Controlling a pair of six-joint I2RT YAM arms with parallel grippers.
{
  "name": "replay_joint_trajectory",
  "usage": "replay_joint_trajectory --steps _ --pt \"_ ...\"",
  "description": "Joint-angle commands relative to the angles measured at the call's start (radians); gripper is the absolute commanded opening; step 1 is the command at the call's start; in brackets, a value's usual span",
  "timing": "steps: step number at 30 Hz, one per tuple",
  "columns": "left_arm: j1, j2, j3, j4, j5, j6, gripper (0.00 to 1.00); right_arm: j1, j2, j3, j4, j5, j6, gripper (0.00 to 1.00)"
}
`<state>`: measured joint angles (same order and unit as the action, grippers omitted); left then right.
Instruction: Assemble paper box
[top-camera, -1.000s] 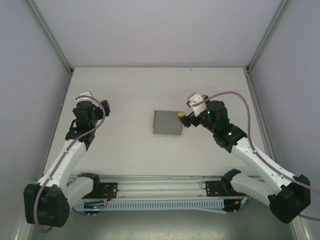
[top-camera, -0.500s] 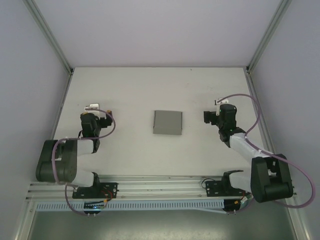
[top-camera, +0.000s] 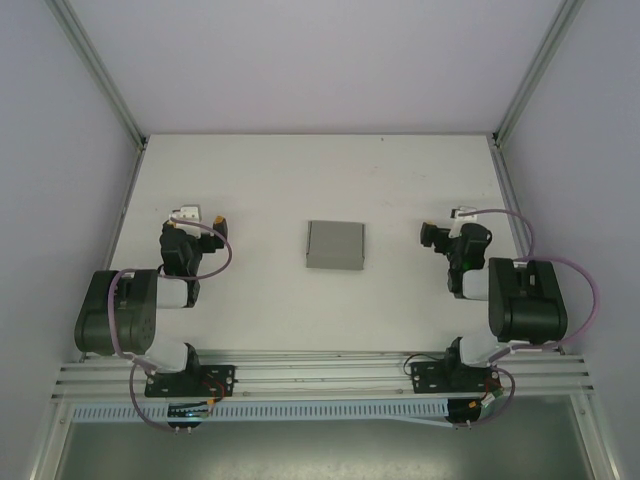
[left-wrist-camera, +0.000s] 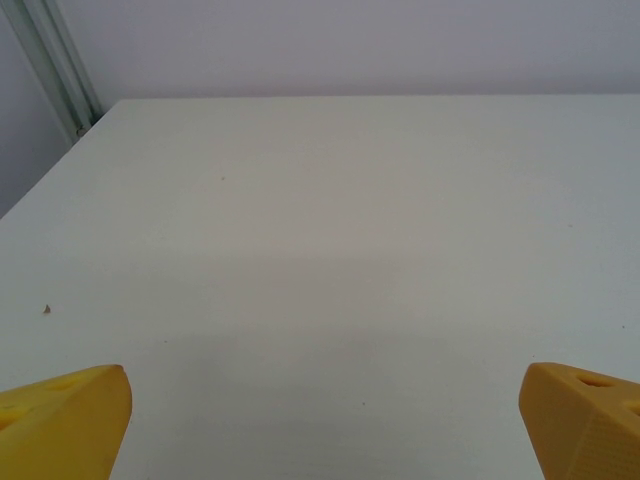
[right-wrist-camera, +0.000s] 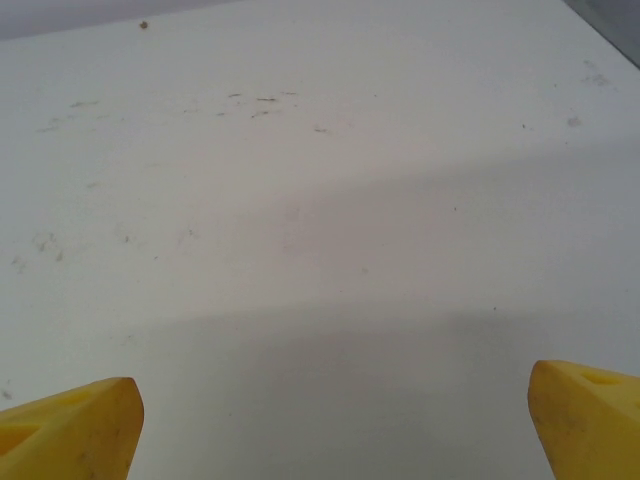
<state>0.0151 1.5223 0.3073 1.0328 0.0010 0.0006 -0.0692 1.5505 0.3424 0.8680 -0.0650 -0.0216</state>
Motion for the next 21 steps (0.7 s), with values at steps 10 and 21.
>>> replay_joint_trajectory --steps 10,21 --pt "0.006 -0.002 0.0 0.041 0.022 0.013 0.99 0.02 0.005 0.033 0.047 0.028 0.057 0.99" --pt "0.005 -0.002 -0.003 0.043 0.023 0.012 0.99 0.03 0.003 0.039 0.031 0.07 0.062 0.99"
